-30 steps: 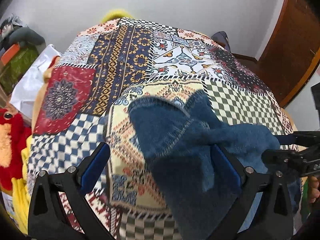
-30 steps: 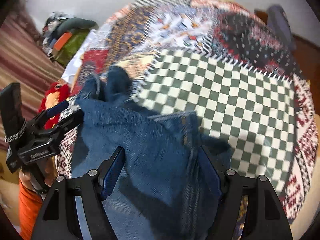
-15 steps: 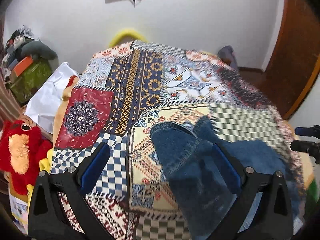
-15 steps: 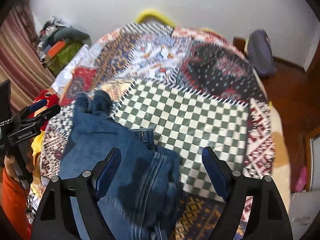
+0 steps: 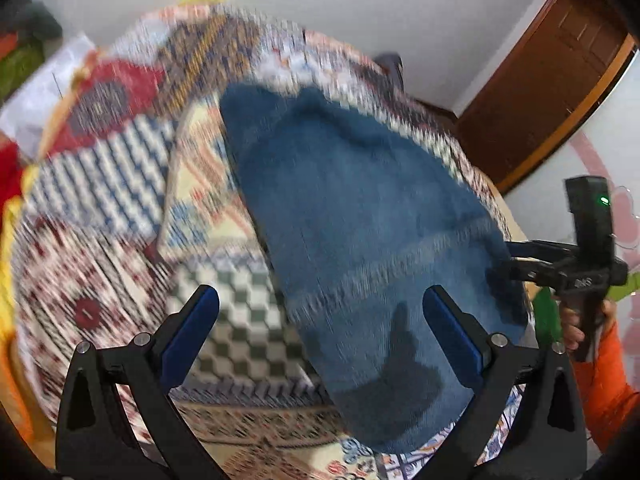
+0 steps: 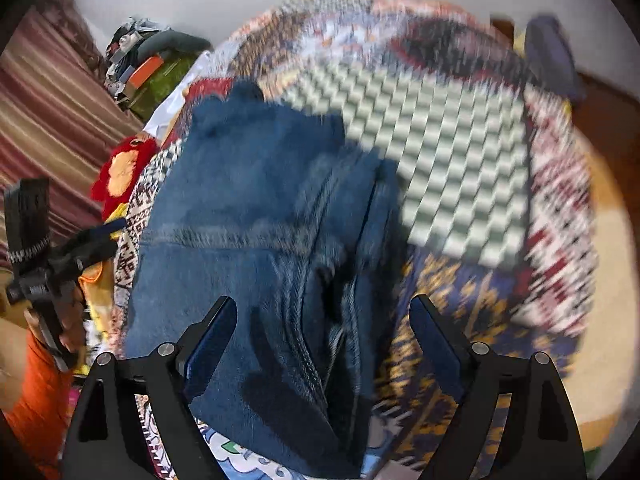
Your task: Fold large clothes
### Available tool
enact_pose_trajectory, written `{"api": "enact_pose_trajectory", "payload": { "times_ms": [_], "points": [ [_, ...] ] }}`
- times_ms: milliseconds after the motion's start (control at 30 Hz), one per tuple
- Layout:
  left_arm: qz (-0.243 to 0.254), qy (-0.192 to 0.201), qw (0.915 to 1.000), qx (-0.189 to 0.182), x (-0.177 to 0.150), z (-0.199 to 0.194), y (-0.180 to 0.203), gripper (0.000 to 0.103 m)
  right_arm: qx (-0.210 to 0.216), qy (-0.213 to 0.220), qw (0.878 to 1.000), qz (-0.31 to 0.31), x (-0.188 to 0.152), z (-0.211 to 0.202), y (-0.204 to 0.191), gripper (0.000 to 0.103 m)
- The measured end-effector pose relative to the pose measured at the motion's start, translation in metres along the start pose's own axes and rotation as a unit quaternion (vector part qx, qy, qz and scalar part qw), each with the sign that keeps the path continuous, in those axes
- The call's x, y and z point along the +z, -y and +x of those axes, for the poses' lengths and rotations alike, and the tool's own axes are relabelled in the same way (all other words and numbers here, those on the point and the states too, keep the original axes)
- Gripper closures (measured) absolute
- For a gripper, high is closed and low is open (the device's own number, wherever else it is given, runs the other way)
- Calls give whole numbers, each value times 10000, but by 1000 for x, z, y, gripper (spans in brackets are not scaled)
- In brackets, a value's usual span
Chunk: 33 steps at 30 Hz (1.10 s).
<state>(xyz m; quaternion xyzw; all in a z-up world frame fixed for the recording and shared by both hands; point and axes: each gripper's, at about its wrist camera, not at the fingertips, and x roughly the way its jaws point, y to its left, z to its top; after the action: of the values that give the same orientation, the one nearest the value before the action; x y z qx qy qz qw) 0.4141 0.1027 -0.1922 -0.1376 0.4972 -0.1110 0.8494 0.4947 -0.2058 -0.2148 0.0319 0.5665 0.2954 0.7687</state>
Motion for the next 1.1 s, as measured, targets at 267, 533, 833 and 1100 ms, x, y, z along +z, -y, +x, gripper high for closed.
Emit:
{"api": "enact_pose_trajectory", "payload": {
  "times_ms": [267, 533, 833, 1100],
  "points": [
    [-466, -590, 9935, -850, 1, 58, -4, 0, 707, -772, 9942, 252, 15, 58, 20, 3],
    [-549, -688, 9926, -835, 17, 92, 5, 0, 1054, -668, 9899, 667, 26, 73, 31, 0],
    [-281, -408, 9966, -663, 18, 68, 21, 33, 1059, -182, 9931, 463, 27, 59, 3, 40],
    [188, 85, 9980, -591, 31, 11, 48, 48, 1033, 173, 9940, 312, 44, 18, -32, 61]
  ]
}}
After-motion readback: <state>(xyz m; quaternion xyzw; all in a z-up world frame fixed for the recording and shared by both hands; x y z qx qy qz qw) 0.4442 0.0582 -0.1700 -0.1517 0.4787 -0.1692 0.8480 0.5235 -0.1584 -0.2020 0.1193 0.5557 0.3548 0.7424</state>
